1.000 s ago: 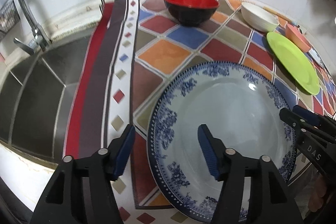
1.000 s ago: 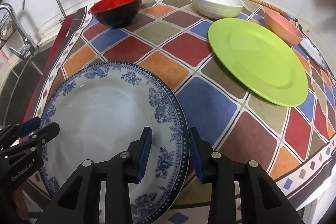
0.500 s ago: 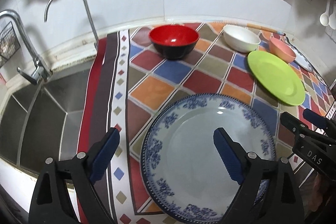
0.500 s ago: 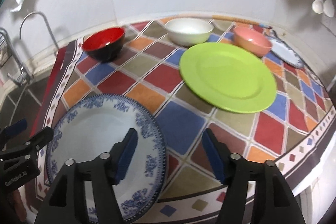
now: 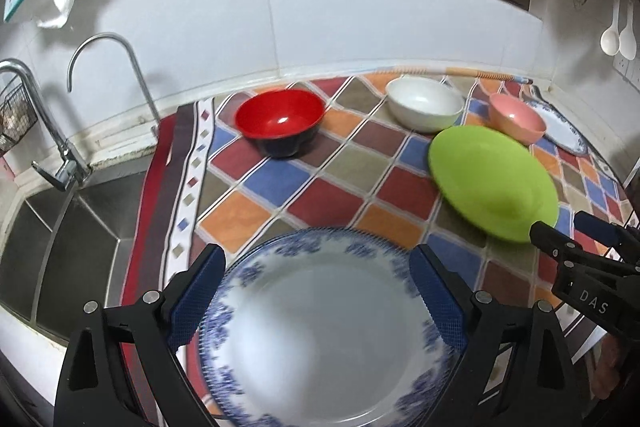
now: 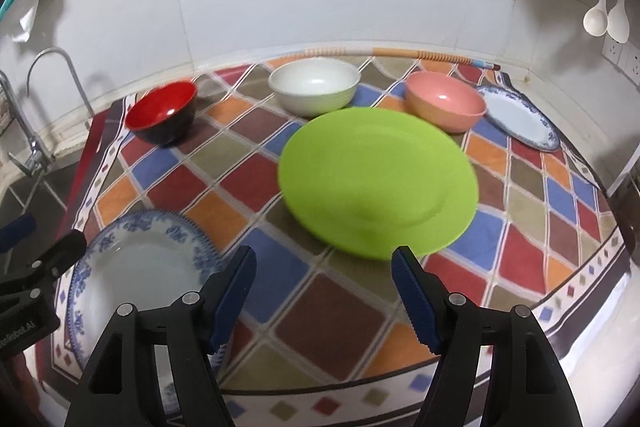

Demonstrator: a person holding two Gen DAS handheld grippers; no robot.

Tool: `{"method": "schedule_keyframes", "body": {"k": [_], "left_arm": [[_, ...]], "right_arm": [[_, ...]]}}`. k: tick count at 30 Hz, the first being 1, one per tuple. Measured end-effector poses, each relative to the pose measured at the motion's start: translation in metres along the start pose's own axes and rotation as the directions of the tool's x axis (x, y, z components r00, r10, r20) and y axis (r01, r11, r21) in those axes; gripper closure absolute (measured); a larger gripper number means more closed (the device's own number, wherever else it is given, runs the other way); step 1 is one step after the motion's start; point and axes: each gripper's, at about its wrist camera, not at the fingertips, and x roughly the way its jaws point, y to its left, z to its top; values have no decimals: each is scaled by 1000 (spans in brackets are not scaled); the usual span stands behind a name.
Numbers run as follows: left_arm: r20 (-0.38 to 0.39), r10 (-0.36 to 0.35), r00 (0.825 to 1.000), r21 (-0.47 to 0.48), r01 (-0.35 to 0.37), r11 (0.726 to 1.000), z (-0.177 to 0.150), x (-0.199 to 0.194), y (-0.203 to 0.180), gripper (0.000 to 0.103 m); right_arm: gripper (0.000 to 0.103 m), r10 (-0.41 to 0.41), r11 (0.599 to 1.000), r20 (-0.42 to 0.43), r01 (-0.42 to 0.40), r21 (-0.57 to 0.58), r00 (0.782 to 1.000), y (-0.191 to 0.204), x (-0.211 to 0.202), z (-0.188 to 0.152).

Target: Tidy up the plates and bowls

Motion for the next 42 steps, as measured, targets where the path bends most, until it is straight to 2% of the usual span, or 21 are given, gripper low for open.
{"method": "schedule_keyframes", "body": {"k": [12, 16, 27, 33, 42], "left_arm": [[45, -28, 999, 14, 27, 1000, 35, 17, -72, 9], [32, -37, 999, 6, 37, 999, 45, 33, -89, 9], [6, -13, 1000, 8, 13, 1000, 67, 70, -121, 11], [-44, -15, 999, 8, 15, 1000, 77, 100, -133, 17], [-156, -55, 986, -17, 53, 998, 81, 147, -143, 33]], "right_arm": [[32, -13, 1000, 36, 13, 3, 999, -73, 10, 24], [32, -22, 1000, 40, 21, 5, 999, -93, 19, 32], [32, -22, 998, -36, 24, 54, 999, -136, 66, 46], [32, 11, 996, -73, -4, 89, 997, -150, 90, 51], [32, 20, 995, -103, -10, 99, 995, -158, 125, 63]]}}
